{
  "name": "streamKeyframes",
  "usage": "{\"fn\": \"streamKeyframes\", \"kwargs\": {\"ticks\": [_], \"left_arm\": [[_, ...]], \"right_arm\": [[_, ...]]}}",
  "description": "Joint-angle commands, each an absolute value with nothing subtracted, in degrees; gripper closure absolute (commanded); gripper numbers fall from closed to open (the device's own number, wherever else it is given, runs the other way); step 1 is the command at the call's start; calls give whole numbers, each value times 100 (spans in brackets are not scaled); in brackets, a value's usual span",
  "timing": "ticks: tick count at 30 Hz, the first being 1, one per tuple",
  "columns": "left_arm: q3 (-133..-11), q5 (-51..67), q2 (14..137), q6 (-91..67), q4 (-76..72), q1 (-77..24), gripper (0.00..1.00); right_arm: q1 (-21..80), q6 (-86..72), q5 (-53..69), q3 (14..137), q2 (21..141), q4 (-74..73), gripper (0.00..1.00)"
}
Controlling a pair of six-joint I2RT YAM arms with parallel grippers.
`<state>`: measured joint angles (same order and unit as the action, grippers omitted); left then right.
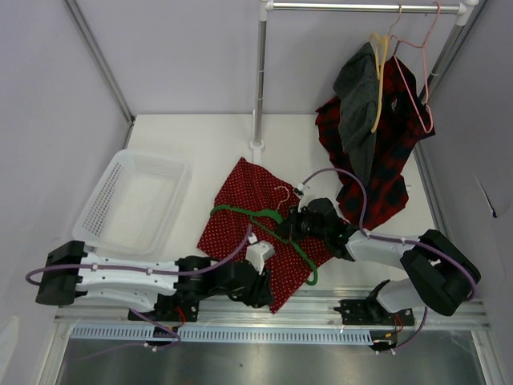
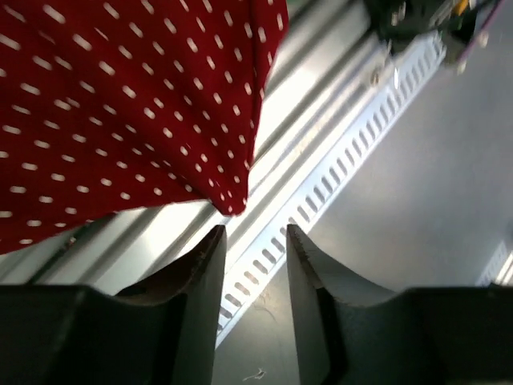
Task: Place the skirt on the hanger
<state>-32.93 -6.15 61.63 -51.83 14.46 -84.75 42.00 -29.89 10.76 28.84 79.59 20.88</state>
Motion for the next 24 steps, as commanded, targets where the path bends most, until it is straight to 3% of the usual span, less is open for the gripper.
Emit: {"fn": "streamKeyframes", "kwargs": {"ticks": [1, 3, 7, 19, 24], "left_arm": [[-3717, -1772, 5618, -5684, 2371, -8228, 67], [-3665, -1915, 5441, -5853, 2732, -7623, 73], [-3201, -1890, 5308, -5810, 3032, -6357, 100], [-2620, -1485, 6934, -5493, 2048, -4211, 100], [-2382, -1318, 6847, -5239, 1968, -3104, 100]], "right_arm": [[4315, -2865, 510, 2584, 7937, 1599, 100], [4315, -2874, 483, 2497, 7884, 1652, 100], [4315, -2900, 466, 2408, 7866, 1784, 100], [4280, -2795, 396, 2435, 7700, 1828, 99], [4236, -2654, 255, 2338, 7340, 1863, 99]]}}
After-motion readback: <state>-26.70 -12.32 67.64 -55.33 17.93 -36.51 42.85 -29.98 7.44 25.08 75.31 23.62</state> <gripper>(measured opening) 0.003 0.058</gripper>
